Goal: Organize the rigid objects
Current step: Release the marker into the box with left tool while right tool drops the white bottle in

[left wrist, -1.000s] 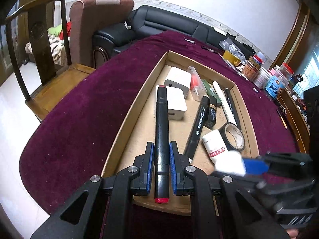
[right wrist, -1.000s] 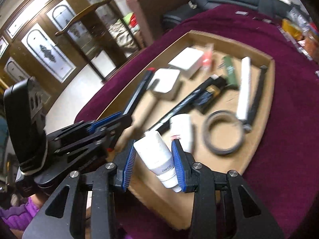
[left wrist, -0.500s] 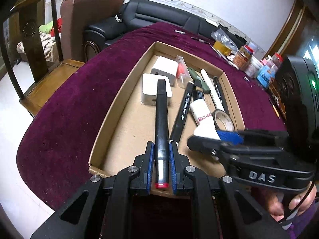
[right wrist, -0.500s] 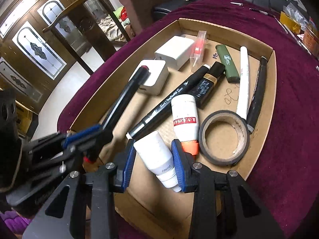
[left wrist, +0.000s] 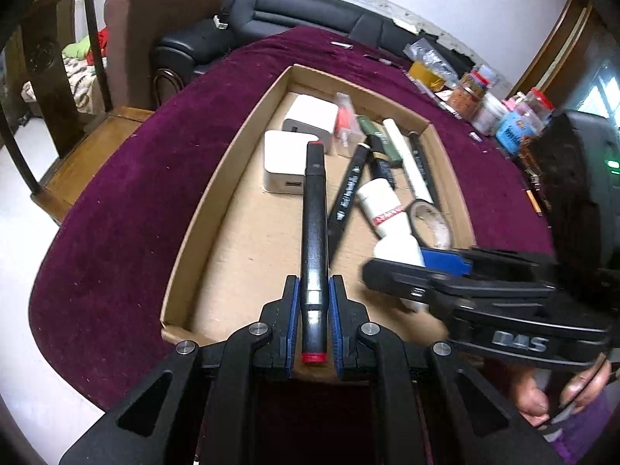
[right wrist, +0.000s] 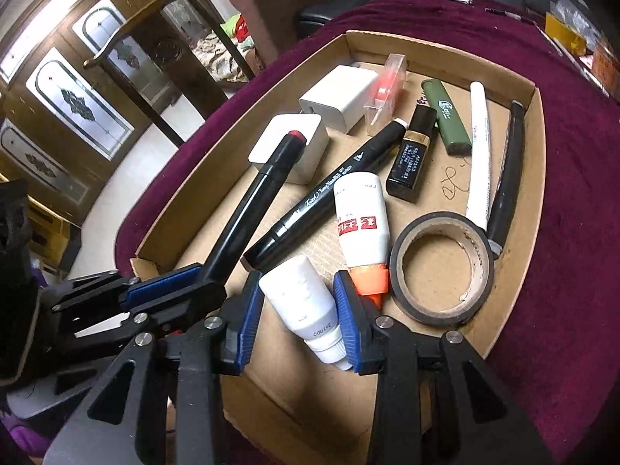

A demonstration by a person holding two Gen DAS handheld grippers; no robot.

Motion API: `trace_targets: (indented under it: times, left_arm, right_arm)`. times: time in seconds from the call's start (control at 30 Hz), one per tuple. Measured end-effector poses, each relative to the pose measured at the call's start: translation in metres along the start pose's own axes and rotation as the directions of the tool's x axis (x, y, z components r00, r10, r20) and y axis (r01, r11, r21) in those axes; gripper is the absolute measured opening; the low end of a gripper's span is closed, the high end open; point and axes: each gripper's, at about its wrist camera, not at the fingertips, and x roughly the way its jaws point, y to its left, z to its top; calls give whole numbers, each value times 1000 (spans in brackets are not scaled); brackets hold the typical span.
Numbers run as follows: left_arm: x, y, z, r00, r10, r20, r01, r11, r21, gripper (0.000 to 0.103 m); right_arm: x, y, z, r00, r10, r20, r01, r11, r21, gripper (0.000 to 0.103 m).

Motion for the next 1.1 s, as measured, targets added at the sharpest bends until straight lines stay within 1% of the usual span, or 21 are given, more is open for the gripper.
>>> trace_targets:
  times: [0.1,0.2,0.23,0.27,0.3,0.37,0.47,0.53,0.6,0.7,0.73,0.8,0.83,0.9,1.0,1.07,1.1]
  left_arm:
    - [7,2,5,1000,26,-11,-26,1000,-9,12]
    - [9,-3,4,999,38,-8,-38,999,7,16]
    - [7,-3,2,1000,25,-7,-25,1000,9,19]
    - [5,-3,1,1000,4,-2,-4,1000,8,26]
    - [2,-1,1,1000,-16,4,16,1000,5,30]
    - [-5,0,0,999,-36,17,36,999,9,47]
    - [-18,2,-2,998,-36,47,35,999,26,49]
    - [-26,9,-3,997,-40,65,39,999,18,50]
    - [-35,24,-4,994,-61,95,63,998,-27,50]
    - [-47,48,-4,987,-68,147,84,991,-105,51]
    - [-53,58,-5,983,-63,172,87,987,-136,53]
    - [-62,75,-6,976,-49,214,91,977,-190,56]
    - [-68,85,-8,971,-38,235,91,972,-219,56]
    - [-76,101,-10,964,-21,264,91,963,-254,57]
    - [-85,124,-16,956,19,293,73,951,-300,58]
    - [-87,138,-19,953,40,300,66,940,-336,58]
    - [-88,143,-20,952,46,301,64,936,-345,58]
  right_arm:
    - [-9,-3,-2,1000,13,17,-13,1000,10,35]
    - [-18,-3,-3,999,2,42,-3,1000,6,36]
    - [-21,-3,-2,999,4,49,-4,1000,7,36]
    - [-24,-4,-2,998,11,58,-11,1000,11,36]
    - [-28,-7,1,997,21,74,-22,1000,18,35]
    - [-34,-11,7,995,15,102,-19,999,39,35]
    - [-36,-14,20,992,-24,125,18,999,51,35]
    - [-35,-14,31,989,-59,132,53,997,52,35]
    - [-33,-12,41,990,-41,132,34,998,55,35]
    - [-23,-7,65,992,61,115,-68,996,60,35]
    - [-17,-4,72,991,82,106,-89,994,65,36]
    - [2,0,86,991,121,58,-125,989,80,39]
    - [11,0,91,992,117,43,-120,989,88,39]
    - [32,-1,101,997,80,3,-80,992,101,39]
    - [51,-8,112,998,59,-27,-55,991,122,38]
    - [58,-12,124,1000,-17,-14,18,992,124,38]
    - [60,-16,129,999,-39,-8,40,991,130,38]
